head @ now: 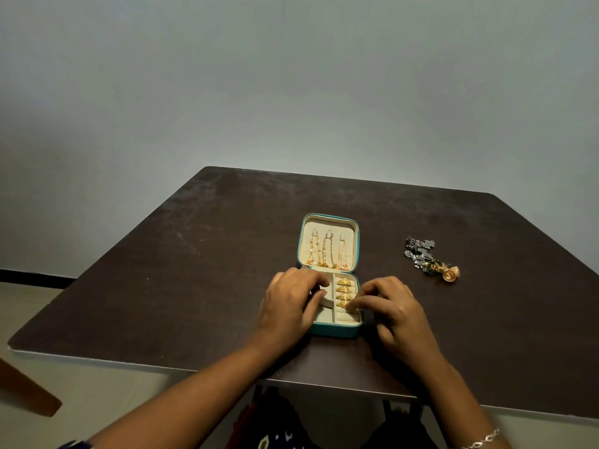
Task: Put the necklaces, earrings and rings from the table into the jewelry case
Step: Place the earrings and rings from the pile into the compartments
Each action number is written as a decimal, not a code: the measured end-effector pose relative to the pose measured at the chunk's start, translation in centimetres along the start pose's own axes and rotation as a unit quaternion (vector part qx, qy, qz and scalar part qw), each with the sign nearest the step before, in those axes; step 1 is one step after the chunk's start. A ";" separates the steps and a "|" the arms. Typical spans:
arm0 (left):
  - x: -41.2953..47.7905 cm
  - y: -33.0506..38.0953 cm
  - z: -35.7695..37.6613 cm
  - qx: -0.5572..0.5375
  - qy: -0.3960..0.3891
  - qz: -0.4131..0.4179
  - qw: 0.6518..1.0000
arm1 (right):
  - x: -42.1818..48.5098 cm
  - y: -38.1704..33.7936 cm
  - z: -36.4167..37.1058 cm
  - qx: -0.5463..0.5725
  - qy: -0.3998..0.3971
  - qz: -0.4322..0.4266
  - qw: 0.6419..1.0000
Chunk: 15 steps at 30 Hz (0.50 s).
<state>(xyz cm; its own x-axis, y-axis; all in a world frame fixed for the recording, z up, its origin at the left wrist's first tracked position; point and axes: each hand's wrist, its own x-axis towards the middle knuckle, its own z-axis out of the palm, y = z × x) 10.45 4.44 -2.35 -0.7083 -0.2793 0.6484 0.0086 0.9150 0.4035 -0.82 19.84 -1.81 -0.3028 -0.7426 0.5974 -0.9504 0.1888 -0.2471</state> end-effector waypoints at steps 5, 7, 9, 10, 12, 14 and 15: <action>-0.1 0.0 -0.1 -0.005 -0.005 0.001 1.000 | 0.1 -0.2 -1.4 0.131 0.070 0.104 0.983; 0.0 0.0 0.0 -0.004 -0.005 0.000 1.000 | 0.1 0.5 -2.4 0.136 0.066 0.134 0.979; -0.1 -0.2 0.0 -0.006 -0.006 -0.001 1.000 | 0.2 2.1 -3.3 0.109 0.003 0.160 0.981; -0.1 -0.3 0.0 -0.008 -0.006 -0.001 1.000 | 0.2 3.1 -3.8 0.086 -0.036 0.171 0.981; -0.2 -0.5 0.0 -0.009 -0.005 0.001 1.000 | 0.3 5.1 -4.4 0.032 -0.059 0.191 0.979; -0.2 -0.6 0.1 -0.009 -0.002 0.006 1.000 | 0.4 7.1 -5.0 -0.015 -0.018 0.213 0.977; -0.1 -0.6 0.2 -0.008 0.000 0.010 1.000 | 0.5 8.0 -5.3 -0.037 0.005 0.230 0.972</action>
<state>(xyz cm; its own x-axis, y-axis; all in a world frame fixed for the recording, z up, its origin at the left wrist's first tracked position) 10.40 3.94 -2.78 -0.7082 -0.2615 0.6558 0.0335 0.9154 0.4011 -9.00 24.37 0.52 -0.6975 -0.5630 0.4433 -0.7165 0.5453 -0.4350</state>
